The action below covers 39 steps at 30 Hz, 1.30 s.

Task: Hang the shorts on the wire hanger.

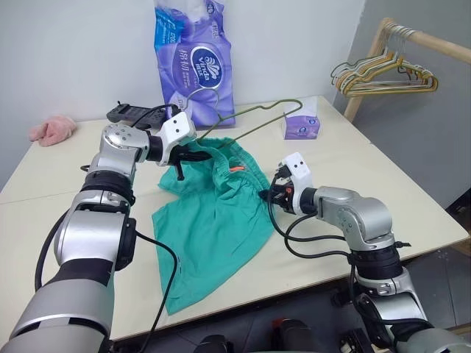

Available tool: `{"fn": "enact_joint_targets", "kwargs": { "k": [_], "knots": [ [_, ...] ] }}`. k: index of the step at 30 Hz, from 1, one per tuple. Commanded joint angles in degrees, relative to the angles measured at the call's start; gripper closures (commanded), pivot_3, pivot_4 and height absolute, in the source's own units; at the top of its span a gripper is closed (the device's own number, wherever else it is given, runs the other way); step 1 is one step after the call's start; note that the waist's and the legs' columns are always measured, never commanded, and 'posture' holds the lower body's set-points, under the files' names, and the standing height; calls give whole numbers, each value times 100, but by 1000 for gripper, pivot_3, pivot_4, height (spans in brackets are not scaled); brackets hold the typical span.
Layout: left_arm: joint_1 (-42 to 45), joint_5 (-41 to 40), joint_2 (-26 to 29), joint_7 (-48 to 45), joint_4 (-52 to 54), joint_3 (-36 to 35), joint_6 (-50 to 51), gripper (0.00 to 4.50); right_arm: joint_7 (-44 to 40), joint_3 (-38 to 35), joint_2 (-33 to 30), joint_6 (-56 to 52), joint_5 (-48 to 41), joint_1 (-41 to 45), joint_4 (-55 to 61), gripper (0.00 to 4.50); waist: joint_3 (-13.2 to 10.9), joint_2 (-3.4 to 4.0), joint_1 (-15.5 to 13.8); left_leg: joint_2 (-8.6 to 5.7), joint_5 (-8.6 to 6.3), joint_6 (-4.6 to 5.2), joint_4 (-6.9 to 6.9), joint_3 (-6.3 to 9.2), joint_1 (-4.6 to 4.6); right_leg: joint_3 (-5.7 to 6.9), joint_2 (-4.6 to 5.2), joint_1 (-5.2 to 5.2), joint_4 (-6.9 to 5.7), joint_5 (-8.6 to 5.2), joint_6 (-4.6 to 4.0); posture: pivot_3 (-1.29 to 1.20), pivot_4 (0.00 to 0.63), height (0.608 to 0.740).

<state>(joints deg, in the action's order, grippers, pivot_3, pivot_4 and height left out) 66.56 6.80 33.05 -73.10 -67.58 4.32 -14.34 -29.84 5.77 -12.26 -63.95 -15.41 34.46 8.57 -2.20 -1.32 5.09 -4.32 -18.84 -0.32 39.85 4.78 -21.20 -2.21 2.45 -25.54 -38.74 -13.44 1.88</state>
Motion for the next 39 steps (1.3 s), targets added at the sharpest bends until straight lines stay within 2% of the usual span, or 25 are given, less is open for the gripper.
{"fn": "enact_joint_targets", "kwargs": {
  "k": [1,5,8,13,17,24,33,39],
  "knots": [
    [76,-140,81,35,246,-94,-44,4500,-19,1,-91,145,-117,51,185,4413,0,0,0,0,0,0,0,0,0,0,0,0,0,0,0,-42,0,740],
    [44,-162,107,-19,285,-104,-67,4500,-62,156,-311,139,-63,41,172,4464,0,0,0,1,0,0,0,0,0,0,0,0,0,0,0,-39,0,740],
    [-6,-311,118,-149,379,-205,-85,4500,-360,310,-848,327,-29,-34,185,4464,0,0,-9,0,0,0,0,0,0,0,1,0,1,0,0,-38,0,740],
    [-565,-1021,310,-1476,1102,-380,281,4500,-1633,413,-2742,1401,197,-65,-419,4464,0,0,-27,-4,0,1,3,-3,-3,4,6,4,12,-1,1,-43,0,740],
    [-1057,-1357,552,-1928,1723,-202,766,4500,-2413,451,-3543,2109,213,53,-1012,4464,0,0,-7,5,-1,2,-4,-9,4,-1,-4,7,13,-1,2,-48,0,740],
    [-1124,-1216,570,-1876,1709,-77,543,4500,-3267,587,-4003,2490,197,227,-1276,4464,0,0,-48,7,-1,2,2,-12,3,-4,-3,9,16,-1,2,-56,0,740],
    [-1149,-1472,513,-1940,1796,340,293,4500,-3401,761,-3926,2609,329,604,-1626,4464,0,0,-57,4,-1,2,6,-13,2,-4,1,11,18,-1,2,-63,0,740],
    [-1130,-1184,599,-1940,1534,740,-254,4500,-3563,821,-3987,2629,374,687,-1615,4464,0,0,-57,4,-1,2,5,-13,2,-4,1,11,18,-1,2,-67,0,740]
  ]
}}
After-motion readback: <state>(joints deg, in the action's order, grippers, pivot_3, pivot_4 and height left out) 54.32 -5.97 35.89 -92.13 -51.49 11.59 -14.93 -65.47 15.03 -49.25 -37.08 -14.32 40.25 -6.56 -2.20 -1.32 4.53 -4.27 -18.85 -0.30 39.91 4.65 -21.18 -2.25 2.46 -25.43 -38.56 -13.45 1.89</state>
